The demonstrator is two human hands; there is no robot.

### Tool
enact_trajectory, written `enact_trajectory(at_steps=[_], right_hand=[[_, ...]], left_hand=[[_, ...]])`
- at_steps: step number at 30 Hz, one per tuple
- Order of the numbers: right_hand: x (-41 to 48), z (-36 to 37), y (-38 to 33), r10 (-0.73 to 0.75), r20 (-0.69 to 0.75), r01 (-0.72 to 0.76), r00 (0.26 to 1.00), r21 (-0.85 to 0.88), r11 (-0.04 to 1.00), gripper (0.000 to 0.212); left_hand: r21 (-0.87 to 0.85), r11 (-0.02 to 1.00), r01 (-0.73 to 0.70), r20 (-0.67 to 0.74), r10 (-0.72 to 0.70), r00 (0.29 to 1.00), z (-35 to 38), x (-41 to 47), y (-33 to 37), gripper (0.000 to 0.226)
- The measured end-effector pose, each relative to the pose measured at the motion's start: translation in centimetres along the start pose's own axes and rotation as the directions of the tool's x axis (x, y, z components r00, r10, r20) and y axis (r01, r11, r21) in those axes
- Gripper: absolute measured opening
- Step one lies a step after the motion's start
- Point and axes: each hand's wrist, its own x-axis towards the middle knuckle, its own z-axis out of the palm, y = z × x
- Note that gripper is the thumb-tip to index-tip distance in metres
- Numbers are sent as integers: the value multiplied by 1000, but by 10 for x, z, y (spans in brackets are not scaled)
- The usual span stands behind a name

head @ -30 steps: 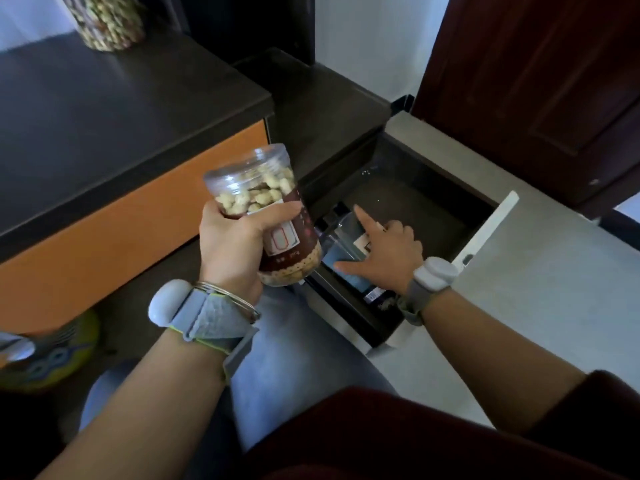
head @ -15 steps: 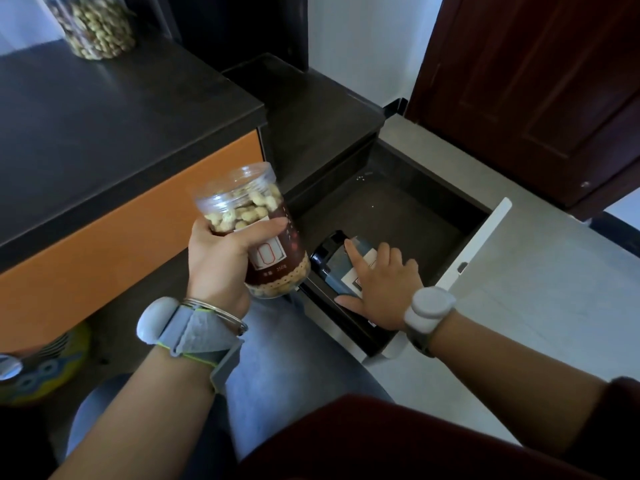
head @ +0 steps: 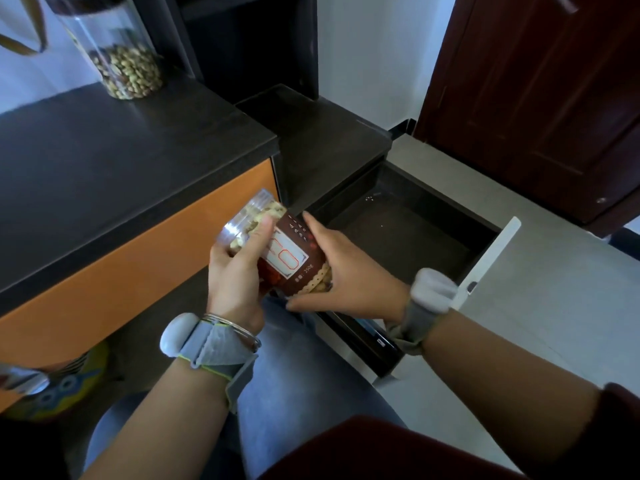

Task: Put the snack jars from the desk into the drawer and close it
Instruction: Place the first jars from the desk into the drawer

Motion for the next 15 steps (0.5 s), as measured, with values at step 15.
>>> enact_trajectory(at_steps=[15], right_hand=[[-26, -77, 116, 445, -331, -525, 833, -213, 824, 100]], left_hand=[[795, 0, -606, 606, -31, 795, 41, 22, -77, 79]])
